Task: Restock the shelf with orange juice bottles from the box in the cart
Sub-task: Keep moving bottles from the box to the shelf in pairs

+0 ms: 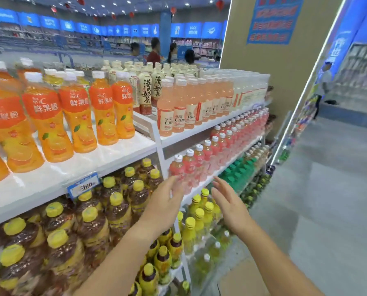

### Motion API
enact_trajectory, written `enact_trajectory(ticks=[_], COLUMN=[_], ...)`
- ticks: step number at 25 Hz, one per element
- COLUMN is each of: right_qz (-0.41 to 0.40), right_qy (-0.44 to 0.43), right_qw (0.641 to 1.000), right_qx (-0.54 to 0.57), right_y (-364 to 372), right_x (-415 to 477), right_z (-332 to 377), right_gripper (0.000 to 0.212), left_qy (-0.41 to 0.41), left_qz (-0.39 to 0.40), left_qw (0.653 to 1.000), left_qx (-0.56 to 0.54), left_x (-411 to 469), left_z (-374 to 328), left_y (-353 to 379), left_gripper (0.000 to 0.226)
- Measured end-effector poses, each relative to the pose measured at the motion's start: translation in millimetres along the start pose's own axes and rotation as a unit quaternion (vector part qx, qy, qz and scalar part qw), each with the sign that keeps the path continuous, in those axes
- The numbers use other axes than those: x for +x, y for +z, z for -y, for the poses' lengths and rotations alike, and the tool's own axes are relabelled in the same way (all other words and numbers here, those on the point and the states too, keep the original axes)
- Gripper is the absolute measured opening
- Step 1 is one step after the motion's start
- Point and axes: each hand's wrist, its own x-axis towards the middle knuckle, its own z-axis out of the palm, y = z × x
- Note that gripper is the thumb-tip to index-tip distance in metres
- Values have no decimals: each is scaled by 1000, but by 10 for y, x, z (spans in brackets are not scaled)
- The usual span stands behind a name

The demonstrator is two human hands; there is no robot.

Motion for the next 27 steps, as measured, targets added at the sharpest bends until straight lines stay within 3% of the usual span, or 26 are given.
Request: enact_trajectory(ticks=[7,13,21,27], right_qz=[-104,-133,-214,-278], right_qy=[107,228,369,480], right_qw=[989,964,902,822], right_qx=[9,27,65,129], right_y=[-1211,-2126,-2459,-2166], right_x=[-1107,-2054,-2893,-3209], right_z=[-1102,-2037,-3093,-3800], right_gripper=[41,55,57,61], left_qy=[-50,-132,-216,-200], left_qz=[131,226,354,477], left_qw=[990,965,908,839], left_qx=[7,18,59,172], left_x=[-360,-749,-1125,-1255], left_z=[-41,101,812,1421], left_y=[1482,2935,4239,4798], left_gripper=[51,56,92,44])
